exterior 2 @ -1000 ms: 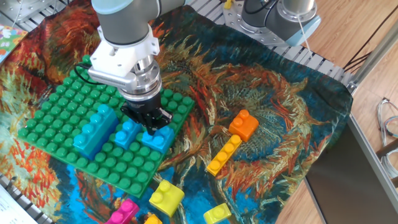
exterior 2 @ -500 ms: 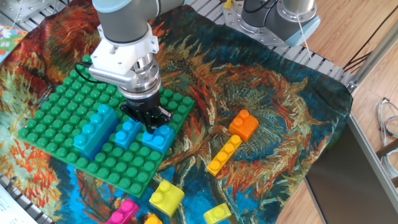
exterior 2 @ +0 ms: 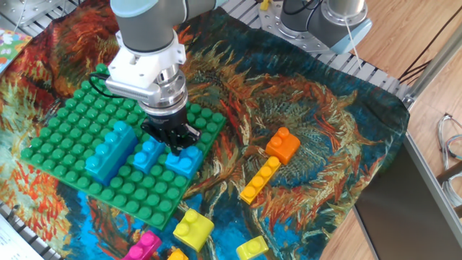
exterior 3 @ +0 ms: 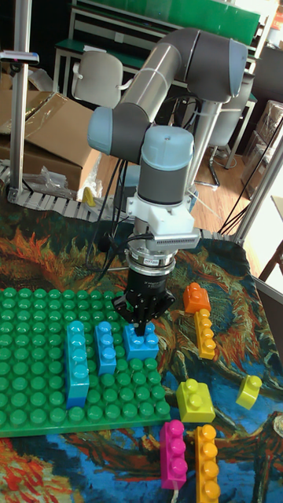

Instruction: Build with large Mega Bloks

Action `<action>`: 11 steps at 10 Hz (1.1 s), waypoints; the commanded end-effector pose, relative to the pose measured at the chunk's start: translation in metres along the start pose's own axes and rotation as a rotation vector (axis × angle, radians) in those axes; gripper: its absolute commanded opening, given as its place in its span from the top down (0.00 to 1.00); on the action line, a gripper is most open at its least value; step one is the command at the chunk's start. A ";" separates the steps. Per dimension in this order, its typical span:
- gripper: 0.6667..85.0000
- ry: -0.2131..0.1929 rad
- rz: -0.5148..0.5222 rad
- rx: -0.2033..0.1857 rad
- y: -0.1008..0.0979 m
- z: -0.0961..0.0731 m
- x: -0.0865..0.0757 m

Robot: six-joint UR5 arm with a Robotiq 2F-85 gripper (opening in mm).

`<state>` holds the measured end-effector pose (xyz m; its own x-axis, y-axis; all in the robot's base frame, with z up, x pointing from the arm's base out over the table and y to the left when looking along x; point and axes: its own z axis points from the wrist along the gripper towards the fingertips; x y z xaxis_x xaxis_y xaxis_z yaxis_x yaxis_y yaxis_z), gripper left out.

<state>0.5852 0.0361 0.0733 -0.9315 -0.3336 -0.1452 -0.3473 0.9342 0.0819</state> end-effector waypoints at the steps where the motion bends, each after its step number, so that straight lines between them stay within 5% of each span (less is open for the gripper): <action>1: 0.99 -0.005 0.001 -0.018 -0.001 -0.010 0.000; 7: 0.99 0.001 0.069 -0.010 0.002 -0.024 -0.004; 8: 0.99 -0.008 0.110 0.036 -0.010 -0.025 -0.005; 11: 0.99 -0.023 0.126 0.072 -0.025 -0.026 -0.010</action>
<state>0.5925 0.0215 0.0949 -0.9594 -0.2412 -0.1461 -0.2502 0.9671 0.0463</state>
